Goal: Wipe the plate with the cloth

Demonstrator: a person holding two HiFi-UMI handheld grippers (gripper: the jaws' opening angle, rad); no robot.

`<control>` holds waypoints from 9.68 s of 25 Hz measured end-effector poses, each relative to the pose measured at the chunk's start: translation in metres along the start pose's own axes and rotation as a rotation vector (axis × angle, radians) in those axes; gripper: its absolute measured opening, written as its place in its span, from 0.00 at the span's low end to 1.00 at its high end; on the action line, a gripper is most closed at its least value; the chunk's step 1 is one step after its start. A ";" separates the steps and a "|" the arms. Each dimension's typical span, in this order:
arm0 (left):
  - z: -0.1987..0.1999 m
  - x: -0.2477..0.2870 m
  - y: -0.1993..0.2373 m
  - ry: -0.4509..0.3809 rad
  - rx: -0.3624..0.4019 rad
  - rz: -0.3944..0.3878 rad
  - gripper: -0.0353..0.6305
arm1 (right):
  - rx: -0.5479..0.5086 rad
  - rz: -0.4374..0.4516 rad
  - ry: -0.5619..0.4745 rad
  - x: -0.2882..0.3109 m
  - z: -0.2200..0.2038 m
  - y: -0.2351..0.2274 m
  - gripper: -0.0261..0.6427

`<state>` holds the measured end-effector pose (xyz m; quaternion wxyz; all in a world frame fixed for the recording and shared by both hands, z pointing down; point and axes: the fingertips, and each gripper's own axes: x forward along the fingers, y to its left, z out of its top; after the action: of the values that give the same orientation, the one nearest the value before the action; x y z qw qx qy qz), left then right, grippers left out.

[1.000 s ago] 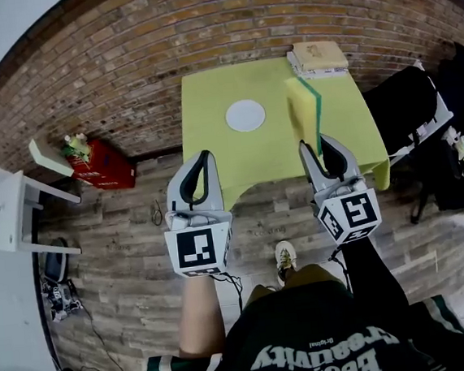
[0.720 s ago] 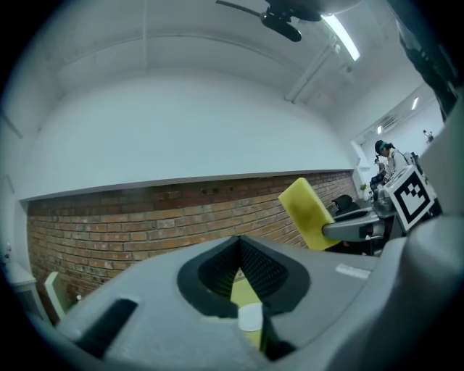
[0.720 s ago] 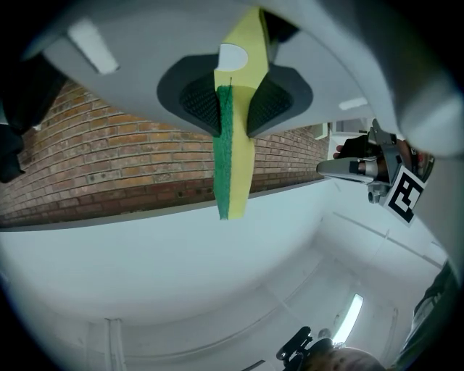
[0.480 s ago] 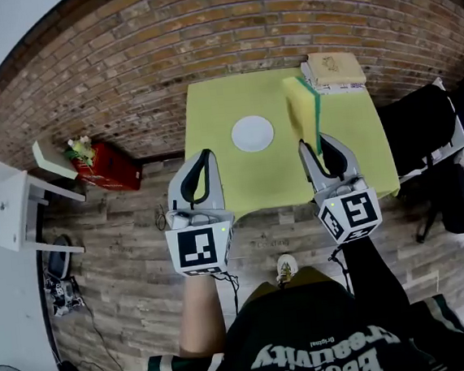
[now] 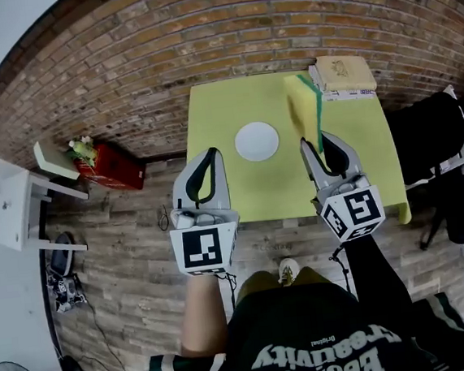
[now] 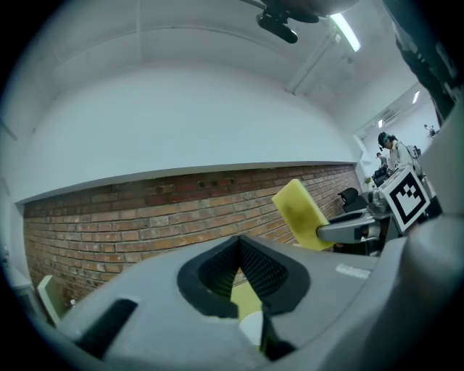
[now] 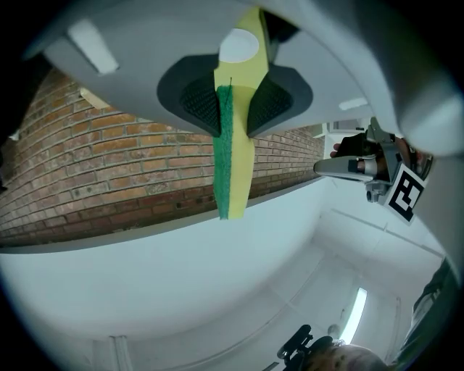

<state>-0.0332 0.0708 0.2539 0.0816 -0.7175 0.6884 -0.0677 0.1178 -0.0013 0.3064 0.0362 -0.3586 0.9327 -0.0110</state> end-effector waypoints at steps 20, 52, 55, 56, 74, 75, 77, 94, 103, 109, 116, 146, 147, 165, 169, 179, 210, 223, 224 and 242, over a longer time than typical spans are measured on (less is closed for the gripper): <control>-0.049 0.083 0.036 0.042 -0.013 -0.088 0.06 | 0.037 -0.077 0.062 0.071 -0.031 -0.039 0.22; -0.166 0.200 0.067 0.159 -0.084 -0.368 0.06 | -0.030 -0.133 0.332 0.191 -0.109 -0.038 0.21; -0.181 0.206 0.064 0.189 -0.129 -0.363 0.06 | -0.034 -0.095 0.409 0.196 -0.131 -0.037 0.21; -0.187 0.208 0.063 0.200 -0.138 -0.359 0.06 | -0.032 -0.083 0.439 0.198 -0.139 -0.037 0.21; -0.293 0.197 0.032 0.431 -0.166 -0.363 0.06 | 0.009 0.111 0.850 0.184 -0.250 -0.017 0.21; -0.298 0.195 0.032 0.443 -0.168 -0.362 0.06 | 0.003 0.125 0.866 0.184 -0.255 -0.014 0.21; -0.306 0.190 0.031 0.463 -0.171 -0.362 0.06 | -0.010 0.151 0.901 0.182 -0.264 -0.007 0.21; -0.348 0.176 0.028 0.558 -0.202 -0.366 0.06 | -0.193 0.186 1.074 0.179 -0.302 0.002 0.22; -0.361 0.177 0.021 0.588 -0.217 -0.380 0.06 | -0.157 0.246 1.158 0.174 -0.320 0.012 0.22; -0.374 0.173 0.016 0.622 -0.232 -0.382 0.06 | -0.141 0.245 1.170 0.176 -0.320 0.008 0.22; -0.385 0.170 0.013 0.651 -0.232 -0.392 0.06 | -0.148 0.201 1.188 0.175 -0.316 0.006 0.22; -0.395 0.172 0.006 0.686 -0.205 -0.428 0.06 | -0.111 -0.014 1.237 0.137 -0.306 -0.059 0.22; -0.395 0.172 0.006 0.686 -0.206 -0.428 0.06 | -0.109 -0.019 1.237 0.136 -0.306 -0.061 0.22; -0.398 0.170 0.009 0.691 -0.224 -0.409 0.06 | -0.081 0.048 1.122 0.154 -0.291 -0.033 0.22; -0.395 0.167 0.010 0.690 -0.240 -0.402 0.06 | -0.054 0.101 1.128 0.155 -0.296 -0.014 0.22; -0.395 0.163 0.008 0.687 -0.235 -0.412 0.06 | -0.089 0.214 1.185 0.160 -0.313 0.025 0.22; -0.398 0.160 0.004 0.707 -0.200 -0.456 0.06 | -0.091 0.093 1.240 0.142 -0.310 -0.006 0.21; -0.397 0.160 0.004 0.706 -0.194 -0.453 0.06 | -0.076 -0.002 1.256 0.126 -0.306 -0.046 0.21; -0.397 0.160 0.004 0.706 -0.194 -0.453 0.06 | -0.075 -0.006 1.257 0.124 -0.306 -0.047 0.21; -0.399 0.159 0.003 0.701 -0.187 -0.448 0.06 | -0.029 -0.037 1.198 0.114 -0.295 -0.046 0.21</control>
<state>-0.1130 -0.0979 0.6404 -0.2396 -0.7872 0.5047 -0.2611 0.0417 -0.1134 0.5955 -0.5011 -0.3065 0.7844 -0.1990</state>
